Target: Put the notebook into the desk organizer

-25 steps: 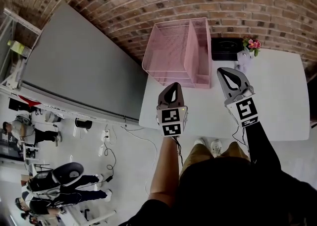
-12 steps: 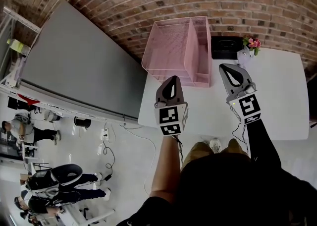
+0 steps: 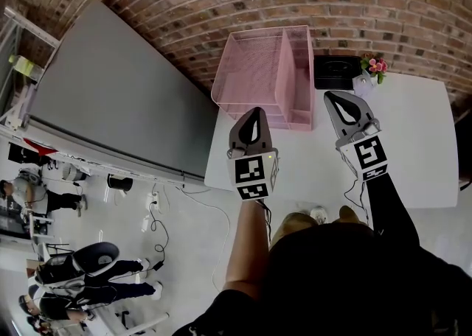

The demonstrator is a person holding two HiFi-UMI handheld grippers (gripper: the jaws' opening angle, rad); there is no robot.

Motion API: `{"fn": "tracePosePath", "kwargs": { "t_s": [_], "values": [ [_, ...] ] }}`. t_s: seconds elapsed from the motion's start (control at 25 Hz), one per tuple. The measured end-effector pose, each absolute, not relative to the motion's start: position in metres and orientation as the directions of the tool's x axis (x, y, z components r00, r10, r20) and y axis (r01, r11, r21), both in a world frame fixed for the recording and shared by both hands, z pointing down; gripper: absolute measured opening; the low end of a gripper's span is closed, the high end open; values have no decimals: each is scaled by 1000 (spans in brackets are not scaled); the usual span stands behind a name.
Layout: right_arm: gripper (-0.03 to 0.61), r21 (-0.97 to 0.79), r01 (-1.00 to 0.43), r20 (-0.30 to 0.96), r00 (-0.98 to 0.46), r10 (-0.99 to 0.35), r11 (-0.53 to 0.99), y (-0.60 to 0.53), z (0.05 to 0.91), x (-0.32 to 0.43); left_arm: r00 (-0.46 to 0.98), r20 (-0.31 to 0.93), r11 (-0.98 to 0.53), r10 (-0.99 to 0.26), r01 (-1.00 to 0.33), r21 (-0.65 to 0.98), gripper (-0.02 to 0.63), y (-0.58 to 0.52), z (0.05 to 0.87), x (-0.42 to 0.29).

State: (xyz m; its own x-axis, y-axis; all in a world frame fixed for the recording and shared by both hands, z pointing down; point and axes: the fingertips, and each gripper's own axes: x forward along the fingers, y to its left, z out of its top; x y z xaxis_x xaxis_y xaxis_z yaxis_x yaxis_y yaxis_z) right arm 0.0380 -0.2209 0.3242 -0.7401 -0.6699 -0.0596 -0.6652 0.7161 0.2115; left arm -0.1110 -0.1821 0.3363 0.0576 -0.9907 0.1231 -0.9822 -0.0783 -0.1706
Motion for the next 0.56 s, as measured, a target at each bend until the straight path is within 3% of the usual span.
{"fn": "tracePosePath", "kwargs": {
  "t_s": [0.56],
  "values": [
    [21, 209, -666, -72, -741, -668, 716, -222, 323, 20, 60, 105, -76, -993, -985, -155, 15, -177, 331, -126]
  ]
}}
